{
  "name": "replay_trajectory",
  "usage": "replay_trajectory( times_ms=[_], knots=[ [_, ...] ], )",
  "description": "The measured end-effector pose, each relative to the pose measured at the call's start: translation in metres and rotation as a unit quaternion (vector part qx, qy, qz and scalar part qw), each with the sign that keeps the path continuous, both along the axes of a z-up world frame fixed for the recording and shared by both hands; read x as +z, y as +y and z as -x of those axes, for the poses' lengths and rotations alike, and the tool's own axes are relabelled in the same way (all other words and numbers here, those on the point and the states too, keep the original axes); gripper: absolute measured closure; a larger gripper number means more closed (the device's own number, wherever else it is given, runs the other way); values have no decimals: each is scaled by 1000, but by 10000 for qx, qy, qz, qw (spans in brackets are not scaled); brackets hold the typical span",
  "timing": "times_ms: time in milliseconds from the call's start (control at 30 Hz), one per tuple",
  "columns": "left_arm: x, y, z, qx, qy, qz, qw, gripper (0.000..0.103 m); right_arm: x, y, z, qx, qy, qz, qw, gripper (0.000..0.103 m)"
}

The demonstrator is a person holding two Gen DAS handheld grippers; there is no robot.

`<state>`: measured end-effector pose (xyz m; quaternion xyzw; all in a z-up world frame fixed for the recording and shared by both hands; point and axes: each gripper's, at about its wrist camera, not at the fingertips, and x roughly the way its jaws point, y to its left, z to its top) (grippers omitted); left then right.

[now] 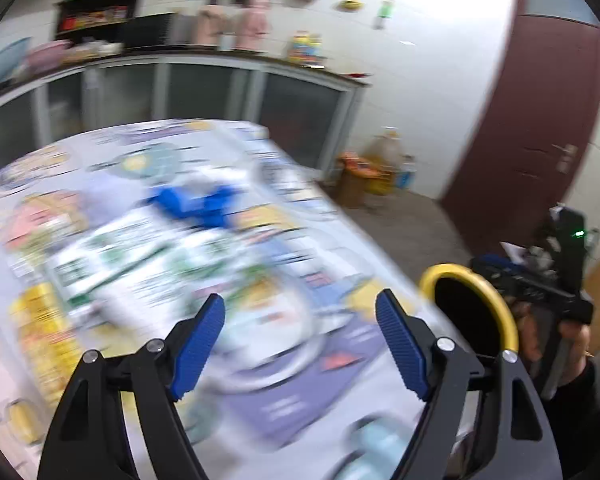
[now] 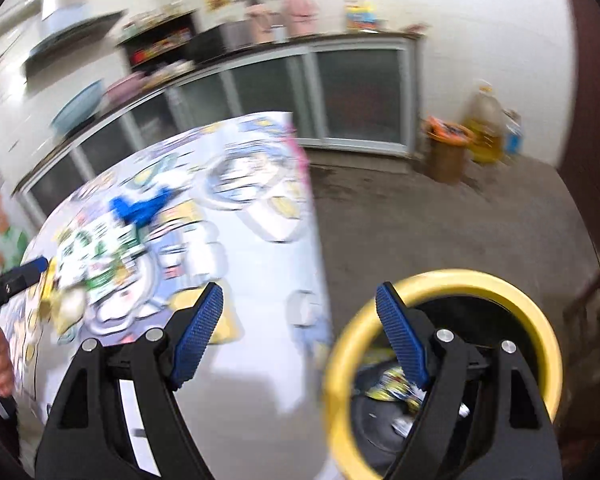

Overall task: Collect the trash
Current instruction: 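Grasp the yellow-red box with the left tool while the right tool grasps a green snack bag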

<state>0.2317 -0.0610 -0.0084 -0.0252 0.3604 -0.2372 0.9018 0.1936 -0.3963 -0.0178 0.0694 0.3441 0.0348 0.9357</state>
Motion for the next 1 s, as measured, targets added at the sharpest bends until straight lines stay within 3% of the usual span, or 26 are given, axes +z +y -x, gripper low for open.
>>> replay_trajectory(
  times_ms=[133,333,533,1000],
  knots=[
    [-2,76,11,770,75,-288,9966,22,1,62,-15,678,-116,207,9974,27],
    [-12,138,18,1343,247,-296,9902,16,-7,134,-36,1344,-43,488,9897,26],
    [-27,160,10,1518,555,-137,9868,16,-12,179,-57,1793,35,678,9814,21],
    [-49,160,-19,1558,927,-71,9834,15,-32,218,-91,2178,324,917,9711,9]
  ],
)
